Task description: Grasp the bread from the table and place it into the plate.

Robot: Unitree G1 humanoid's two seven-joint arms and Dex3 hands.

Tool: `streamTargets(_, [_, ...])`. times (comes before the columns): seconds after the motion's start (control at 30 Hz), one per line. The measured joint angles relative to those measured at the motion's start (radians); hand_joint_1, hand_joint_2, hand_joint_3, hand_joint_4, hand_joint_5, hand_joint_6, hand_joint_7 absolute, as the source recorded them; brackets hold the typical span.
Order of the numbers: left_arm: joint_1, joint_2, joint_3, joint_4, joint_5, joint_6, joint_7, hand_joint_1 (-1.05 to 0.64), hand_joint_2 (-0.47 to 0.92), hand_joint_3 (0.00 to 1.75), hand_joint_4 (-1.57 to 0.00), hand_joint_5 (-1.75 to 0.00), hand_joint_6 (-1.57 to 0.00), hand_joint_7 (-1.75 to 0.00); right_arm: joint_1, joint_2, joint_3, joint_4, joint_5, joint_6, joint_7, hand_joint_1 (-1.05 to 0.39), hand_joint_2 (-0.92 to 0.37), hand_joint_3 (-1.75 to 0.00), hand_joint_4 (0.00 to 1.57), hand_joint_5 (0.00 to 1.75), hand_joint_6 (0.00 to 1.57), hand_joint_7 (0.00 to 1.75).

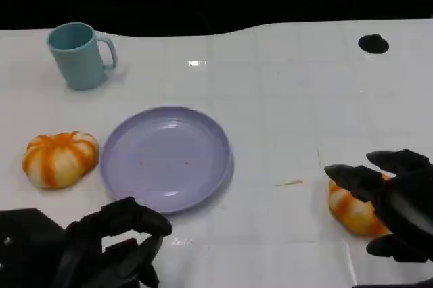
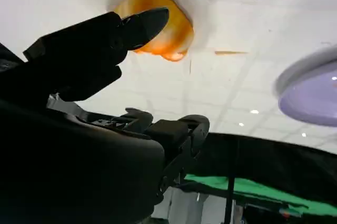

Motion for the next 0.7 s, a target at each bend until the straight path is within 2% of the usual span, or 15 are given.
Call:
streamTargets(0.23, [0.001,0.000,-0.005,0.000,0.005,0.000,0.000,-0.31,0.86,0.58,-0.64,-1.75,-0.61,-1.29,-0.066,-0.005,0.025,0.135,0.000,0.008,0.002,-0.44,-0.78,-0.01,0.20,0.15,0.31,0.00])
streamTargets(0.47, [0.002,-0.002,-0.009,-0.001,0.005,-0.001,0.000,-0.31,0.85,0.59,-0.65,-1.75,-0.62,-1.29,-0.147,-0.005,0.076,0.304,0.014,0.024,-0.006,-0.46,-0.81,-0.01,0.22,0.15,0.33,0.01])
streamTargets(0.7, [0.004,-0.004,-0.013,-0.001,0.006,-0.004,0.000,-0.32,0.85,0.59,-0.64,-1.75,-0.62,-1.29,-0.209,0.003,0.105,0.439,0.075,0.037,-0.033,-0.45,-0.82,-0.01,0.26,0.14,0.36,0.02])
